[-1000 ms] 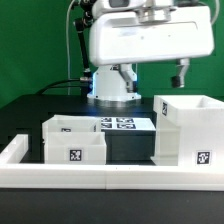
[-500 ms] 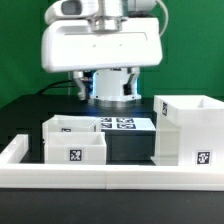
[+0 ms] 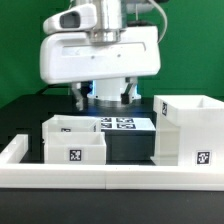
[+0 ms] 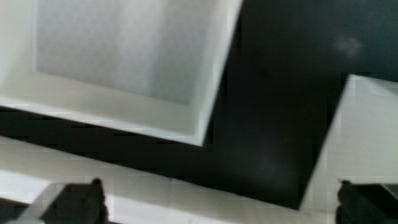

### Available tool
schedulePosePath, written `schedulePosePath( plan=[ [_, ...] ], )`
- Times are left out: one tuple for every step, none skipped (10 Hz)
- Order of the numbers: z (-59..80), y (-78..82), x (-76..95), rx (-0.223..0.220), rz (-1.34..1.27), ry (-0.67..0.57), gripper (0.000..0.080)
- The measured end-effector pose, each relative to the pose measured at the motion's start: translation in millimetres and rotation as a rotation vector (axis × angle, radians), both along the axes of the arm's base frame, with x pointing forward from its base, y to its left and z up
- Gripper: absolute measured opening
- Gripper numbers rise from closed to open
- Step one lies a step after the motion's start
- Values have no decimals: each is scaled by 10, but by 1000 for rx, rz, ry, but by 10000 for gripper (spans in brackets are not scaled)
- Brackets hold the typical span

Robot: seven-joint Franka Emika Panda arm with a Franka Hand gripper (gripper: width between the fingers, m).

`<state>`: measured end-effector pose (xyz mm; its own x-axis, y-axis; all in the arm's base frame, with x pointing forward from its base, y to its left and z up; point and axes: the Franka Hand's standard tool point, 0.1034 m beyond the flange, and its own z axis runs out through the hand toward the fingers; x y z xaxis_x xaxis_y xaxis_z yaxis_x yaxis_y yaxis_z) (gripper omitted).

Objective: Assemble drawer

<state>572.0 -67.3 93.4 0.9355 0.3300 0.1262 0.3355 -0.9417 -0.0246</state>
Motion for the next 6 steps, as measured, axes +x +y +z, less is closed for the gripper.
schedulePosePath(
  plan=[
    [-67, -30, -26, -4, -6, 0, 649],
    [-124, -50, -31, -14, -14, -18, 649],
    [-206, -64, -68, -19, -16, -22, 649],
    [-273, -97, -90, -23, -11, -22, 649],
    [-292, -123, -90, -27, -9, -26, 649],
    [-286, -113, -83, -26, -8, -27, 649]
  ],
)
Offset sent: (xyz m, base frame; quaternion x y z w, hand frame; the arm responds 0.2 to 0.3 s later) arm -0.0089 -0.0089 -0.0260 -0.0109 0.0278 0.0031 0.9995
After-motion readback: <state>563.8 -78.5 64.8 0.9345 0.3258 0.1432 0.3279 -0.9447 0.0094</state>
